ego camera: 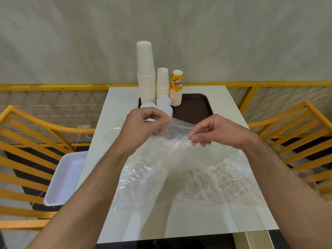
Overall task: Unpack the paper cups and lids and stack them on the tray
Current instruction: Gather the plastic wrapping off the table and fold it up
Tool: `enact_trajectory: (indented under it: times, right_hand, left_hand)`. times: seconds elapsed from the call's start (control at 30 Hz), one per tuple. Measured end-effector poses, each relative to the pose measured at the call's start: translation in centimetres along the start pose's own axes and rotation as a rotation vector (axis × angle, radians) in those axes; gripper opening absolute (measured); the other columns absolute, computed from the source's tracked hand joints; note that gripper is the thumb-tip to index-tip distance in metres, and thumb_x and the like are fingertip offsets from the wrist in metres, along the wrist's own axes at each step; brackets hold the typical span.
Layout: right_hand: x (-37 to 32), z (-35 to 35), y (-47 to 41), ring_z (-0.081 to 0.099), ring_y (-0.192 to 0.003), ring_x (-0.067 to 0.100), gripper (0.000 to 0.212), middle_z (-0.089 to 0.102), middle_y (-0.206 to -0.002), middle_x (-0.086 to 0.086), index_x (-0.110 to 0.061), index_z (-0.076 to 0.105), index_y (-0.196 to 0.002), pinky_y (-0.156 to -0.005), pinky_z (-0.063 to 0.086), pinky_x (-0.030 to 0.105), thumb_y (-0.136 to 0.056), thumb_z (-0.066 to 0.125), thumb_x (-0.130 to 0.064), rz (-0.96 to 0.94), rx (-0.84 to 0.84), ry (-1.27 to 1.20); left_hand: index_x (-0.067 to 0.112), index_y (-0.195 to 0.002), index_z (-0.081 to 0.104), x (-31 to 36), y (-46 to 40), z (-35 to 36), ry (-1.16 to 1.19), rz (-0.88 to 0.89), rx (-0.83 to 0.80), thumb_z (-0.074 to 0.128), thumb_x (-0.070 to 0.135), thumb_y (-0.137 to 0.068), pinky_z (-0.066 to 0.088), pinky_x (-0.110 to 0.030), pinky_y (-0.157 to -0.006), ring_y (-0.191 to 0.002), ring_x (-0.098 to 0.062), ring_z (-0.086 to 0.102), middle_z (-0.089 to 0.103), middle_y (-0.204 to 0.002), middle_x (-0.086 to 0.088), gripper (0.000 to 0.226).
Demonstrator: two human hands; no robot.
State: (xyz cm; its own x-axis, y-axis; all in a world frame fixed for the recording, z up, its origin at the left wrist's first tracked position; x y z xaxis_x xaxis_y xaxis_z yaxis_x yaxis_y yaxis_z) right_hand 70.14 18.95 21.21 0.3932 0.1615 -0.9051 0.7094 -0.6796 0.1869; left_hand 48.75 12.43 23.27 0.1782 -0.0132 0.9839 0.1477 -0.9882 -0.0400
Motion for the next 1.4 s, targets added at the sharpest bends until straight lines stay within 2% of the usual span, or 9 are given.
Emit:
enact_trajectory:
  times: [0.33, 0.43, 0.53, 0.77, 0.93, 1.1, 1.17, 1.27, 1.4]
  right_hand:
    - [0.1, 0.4, 0.0, 0.062, -0.069, 0.016, 0.027, 0.077, -0.089, 0.008, -0.012, 0.079, -0.100, -0.064, 0.048, 0.030, -0.083, 0.071, -0.032, 0.011, -0.048, -0.017]
    - [0.5, 0.3, 0.0, 0.064, -0.068, 0.016, 0.024, 0.076, -0.088, 0.008, -0.014, 0.079, -0.098, -0.063, 0.048, 0.030, -0.084, 0.071, -0.032, 0.025, -0.055, -0.046]
    - [0.8, 0.4, -0.2, 0.065, -0.069, 0.017, 0.026, 0.076, -0.088, 0.008, -0.014, 0.079, -0.099, -0.064, 0.051, 0.029, -0.084, 0.069, -0.033, 0.051, -0.048, -0.075]
    - [4.6, 0.6, 0.3, 0.070, -0.076, 0.025, 0.032, 0.075, -0.095, 0.016, -0.017, 0.064, -0.125, -0.071, 0.056, 0.032, -0.094, 0.064, -0.009, 0.187, 0.024, -0.287]
    - [6.2, 2.6, -0.8, 0.070, -0.072, 0.025, 0.017, 0.075, -0.101, 0.017, -0.019, 0.054, -0.117, -0.072, 0.056, 0.034, -0.102, 0.054, -0.011, 0.156, 0.375, -0.566]
    - [6.6, 5.9, -1.7, 0.071, -0.087, 0.025, 0.012, 0.073, -0.112, 0.014, -0.010, 0.061, -0.101, -0.083, 0.059, 0.032, -0.092, 0.062, -0.002, 0.096, 0.293, -0.627]
    - [7.3, 6.2, -2.2, 0.070, -0.080, 0.018, 0.015, 0.075, -0.106, 0.007, -0.008, 0.068, -0.096, -0.080, 0.057, 0.031, -0.097, 0.056, 0.002, 0.098, 0.388, -0.568]
    - [7.7, 6.6, -2.9, 0.070, -0.082, 0.016, 0.024, 0.072, -0.119, 0.001, -0.017, 0.069, -0.116, -0.077, 0.057, 0.031, -0.103, 0.051, -0.008, 0.129, 0.486, -0.626]
    - [8.1, 8.7, -3.2, 0.071, -0.098, 0.029, 0.039, 0.068, -0.126, 0.007, -0.021, 0.065, -0.126, -0.091, 0.058, 0.036, -0.088, 0.068, -0.010, 0.140, 0.352, -0.732]
  left_hand:
    - [0.010, -0.079, 0.069, -0.6, 0.4, -0.1, 0.118, -0.172, 0.157, 0.055, 0.040, -0.098, 0.058, -0.030, -0.059, -0.066, -0.025, 0.073, 0.074, -0.079, -0.008, 0.038]
    - [0.015, -0.095, 0.068, -0.4, 1.0, -0.4, 0.075, -0.118, 0.088, 0.058, 0.042, -0.094, 0.057, -0.033, -0.062, -0.068, -0.022, 0.072, 0.074, -0.088, -0.005, 0.028]
    - [0.027, -0.119, 0.053, -0.7, 1.8, -0.4, 0.108, -0.023, -0.024, 0.068, 0.020, -0.091, 0.061, -0.039, -0.066, -0.067, -0.027, 0.071, 0.072, -0.095, -0.014, 0.032]
    - [0.009, -0.063, 0.063, -4.1, 2.1, -4.1, 0.110, -0.003, 0.061, 0.045, -0.022, -0.088, 0.054, -0.023, -0.066, -0.069, -0.013, 0.066, 0.068, -0.084, -0.004, 0.044]
    - [0.014, -0.102, 0.073, -7.8, 2.7, -6.4, 0.242, -0.215, 0.150, 0.058, 0.003, -0.097, 0.056, -0.023, -0.065, -0.071, -0.018, 0.070, 0.067, -0.098, -0.005, 0.020]
    - [0.025, -0.135, 0.058, -9.9, 4.2, -7.9, 0.246, -0.311, -0.067, 0.069, -0.009, -0.083, 0.059, -0.031, -0.069, -0.092, -0.030, 0.071, 0.058, -0.127, 0.009, 0.063]
    - [0.030, -0.139, 0.053, -10.7, 4.7, -8.8, 0.196, -0.337, -0.140, 0.071, -0.012, -0.080, 0.059, -0.031, -0.071, -0.093, -0.029, 0.071, 0.062, -0.125, -0.001, 0.074]
    - [0.036, -0.140, 0.049, -11.6, 5.0, -9.8, 0.149, -0.364, -0.146, 0.073, -0.010, -0.081, 0.059, -0.032, -0.070, -0.091, -0.027, 0.071, 0.069, -0.111, -0.013, 0.078]
    - [0.039, -0.143, 0.045, -12.7, 5.2, -10.1, 0.175, -0.358, -0.104, 0.073, -0.006, -0.083, 0.060, -0.034, -0.069, -0.099, -0.030, 0.070, 0.068, -0.117, 0.011, 0.081]
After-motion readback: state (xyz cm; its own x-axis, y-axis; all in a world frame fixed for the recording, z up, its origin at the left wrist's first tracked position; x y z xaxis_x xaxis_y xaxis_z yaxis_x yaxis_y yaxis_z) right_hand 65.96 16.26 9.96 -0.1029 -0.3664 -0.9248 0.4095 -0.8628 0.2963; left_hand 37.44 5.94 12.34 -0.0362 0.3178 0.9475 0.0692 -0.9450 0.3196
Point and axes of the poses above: each hand's wrist, its own y-axis away from the middle knuckle, its own z-axis out of the palm, x = y × z, the point moved 5 cm from there along -y, towards the middle knuckle
